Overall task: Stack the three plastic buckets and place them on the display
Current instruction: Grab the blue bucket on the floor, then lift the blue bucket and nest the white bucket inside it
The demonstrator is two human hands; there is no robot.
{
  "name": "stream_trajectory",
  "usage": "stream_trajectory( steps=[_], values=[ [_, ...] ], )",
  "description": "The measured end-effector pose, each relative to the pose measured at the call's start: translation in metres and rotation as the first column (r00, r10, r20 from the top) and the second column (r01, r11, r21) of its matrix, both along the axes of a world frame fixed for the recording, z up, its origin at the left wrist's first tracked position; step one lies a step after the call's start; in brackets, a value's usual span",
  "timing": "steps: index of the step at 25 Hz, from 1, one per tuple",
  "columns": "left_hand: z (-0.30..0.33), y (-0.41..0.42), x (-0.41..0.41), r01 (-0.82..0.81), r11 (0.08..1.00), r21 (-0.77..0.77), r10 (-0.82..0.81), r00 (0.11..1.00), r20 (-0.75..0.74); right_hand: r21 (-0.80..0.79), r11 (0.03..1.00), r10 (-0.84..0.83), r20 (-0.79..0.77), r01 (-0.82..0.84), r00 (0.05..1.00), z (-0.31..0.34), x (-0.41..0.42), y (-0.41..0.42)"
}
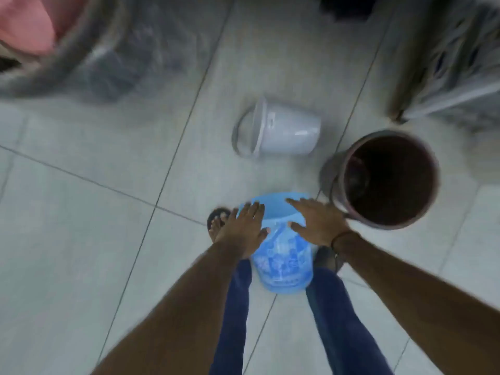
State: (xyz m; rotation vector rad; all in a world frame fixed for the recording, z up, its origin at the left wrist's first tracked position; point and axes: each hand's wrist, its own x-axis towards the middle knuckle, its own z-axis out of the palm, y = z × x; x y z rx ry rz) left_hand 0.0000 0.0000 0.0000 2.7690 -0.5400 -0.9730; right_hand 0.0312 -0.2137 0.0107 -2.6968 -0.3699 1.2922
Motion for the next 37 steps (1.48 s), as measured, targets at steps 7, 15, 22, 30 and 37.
stream_trajectory(
  steps=[7,15,22,30,37],
  values=[
    [-0.053,-0.015,-0.002,0.257,0.966,0.011,-0.253,0.957,-0.145,0.094,0.967,0.237,-0.008,-0.235,0.972,-0.064,-0.008,-0.009],
    [0.035,-0.029,-0.035,0.353,0.934,0.055,-0.325,0.903,-0.279,0.004,0.937,0.348,-0.106,-0.35,0.931,0.049,-0.046,-0.019],
    [-0.035,-0.068,-0.102,0.363,0.931,0.05,-0.336,0.901,-0.273,-0.084,0.844,0.495,-0.259,-0.53,0.829,-0.001,-0.085,-0.046],
    [0.019,-0.082,-0.085,-0.092,0.991,-0.096,0.059,0.952,-0.301,-0.009,0.854,0.513,-0.143,-0.519,0.846,0.054,-0.043,-0.061],
    [0.051,-0.067,0.071,-0.694,0.706,-0.142,0.662,0.718,-0.214,-0.018,0.883,0.461,0.209,-0.468,0.862,0.079,0.13,-0.019]
  ],
)
